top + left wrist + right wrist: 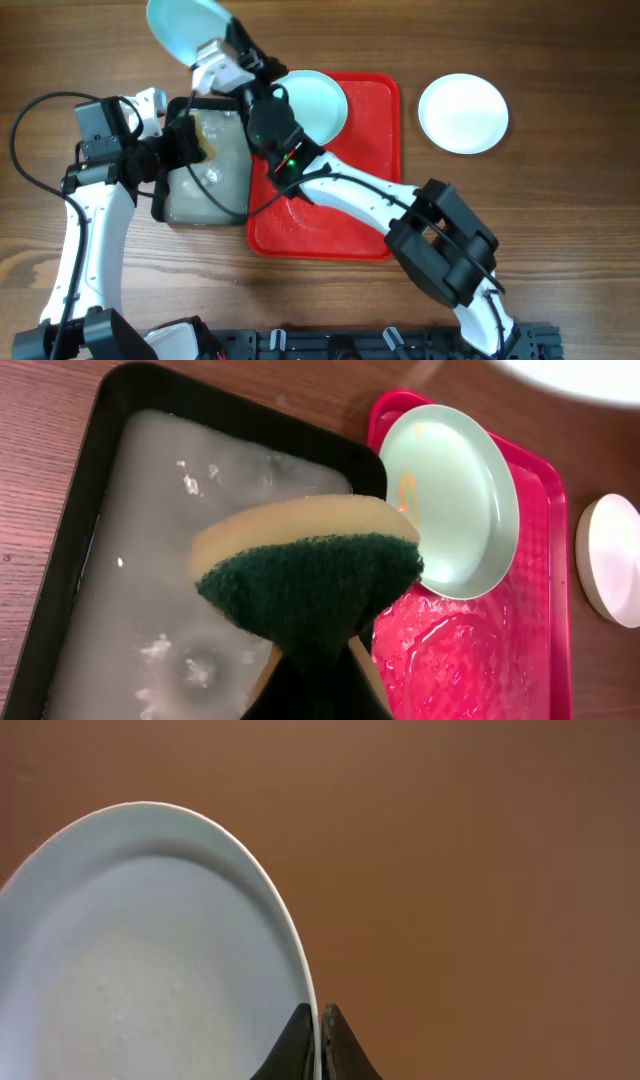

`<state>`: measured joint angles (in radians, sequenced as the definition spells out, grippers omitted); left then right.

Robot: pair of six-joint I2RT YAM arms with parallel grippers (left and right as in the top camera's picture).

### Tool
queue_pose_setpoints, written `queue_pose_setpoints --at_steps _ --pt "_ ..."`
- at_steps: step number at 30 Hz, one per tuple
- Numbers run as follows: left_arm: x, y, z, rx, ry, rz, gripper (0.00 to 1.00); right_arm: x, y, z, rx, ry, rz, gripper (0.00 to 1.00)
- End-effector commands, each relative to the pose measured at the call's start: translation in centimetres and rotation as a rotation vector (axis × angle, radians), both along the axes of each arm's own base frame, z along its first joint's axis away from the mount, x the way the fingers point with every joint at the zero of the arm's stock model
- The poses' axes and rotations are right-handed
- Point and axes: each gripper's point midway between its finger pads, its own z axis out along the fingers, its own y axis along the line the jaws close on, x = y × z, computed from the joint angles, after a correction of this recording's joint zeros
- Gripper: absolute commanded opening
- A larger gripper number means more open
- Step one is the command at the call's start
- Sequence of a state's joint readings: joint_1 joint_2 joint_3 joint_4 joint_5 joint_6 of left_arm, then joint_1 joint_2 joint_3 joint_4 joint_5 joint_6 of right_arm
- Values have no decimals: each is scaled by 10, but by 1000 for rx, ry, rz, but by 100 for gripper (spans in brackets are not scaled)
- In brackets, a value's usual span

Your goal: Clean dirty plates on tray and stack at the side

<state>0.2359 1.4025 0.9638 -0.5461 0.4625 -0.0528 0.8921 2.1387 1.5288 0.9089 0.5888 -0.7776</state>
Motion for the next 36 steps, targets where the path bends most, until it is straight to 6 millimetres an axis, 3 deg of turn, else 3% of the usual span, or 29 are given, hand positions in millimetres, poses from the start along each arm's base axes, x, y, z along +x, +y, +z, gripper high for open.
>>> queue_pose_setpoints --at_steps 1,11,13,15,18,20,25,28,31,36 --pt "0 -3 -2 -1 -3 -26 4 -8 5 8 -106 -47 -34 4" --pt "0 -3 -2 -1 -3 -26 4 -7 7 1 -124 -27 -30 4" --pt "0 -3 -2 -1 -4 -26 4 -4 10 -16 -114 46 -10 4" --pt "0 -3 -2 -1 -3 -26 4 0 12 -46 -46 185 17 4" --pt "0 -3 -2 -1 -3 -26 4 4 5 -109 201 512 38 4" --pt "-1 -3 -2 -1 -3 -26 4 0 11 -133 264 653 102 4" --pt "-1 -3 -2 -1 -3 -26 4 -5 19 -146 299 798 237 4" --pt "-2 -3 -5 -3 3 -26 4 2 6 -134 401 873 280 4" --pt "-3 -3 -7 -4 8 -26 4 15 -19 -129 489 941 265 4" --pt "-3 -4 -6 -11 8 -26 4 32 -89 -154 576 1124 102 4"
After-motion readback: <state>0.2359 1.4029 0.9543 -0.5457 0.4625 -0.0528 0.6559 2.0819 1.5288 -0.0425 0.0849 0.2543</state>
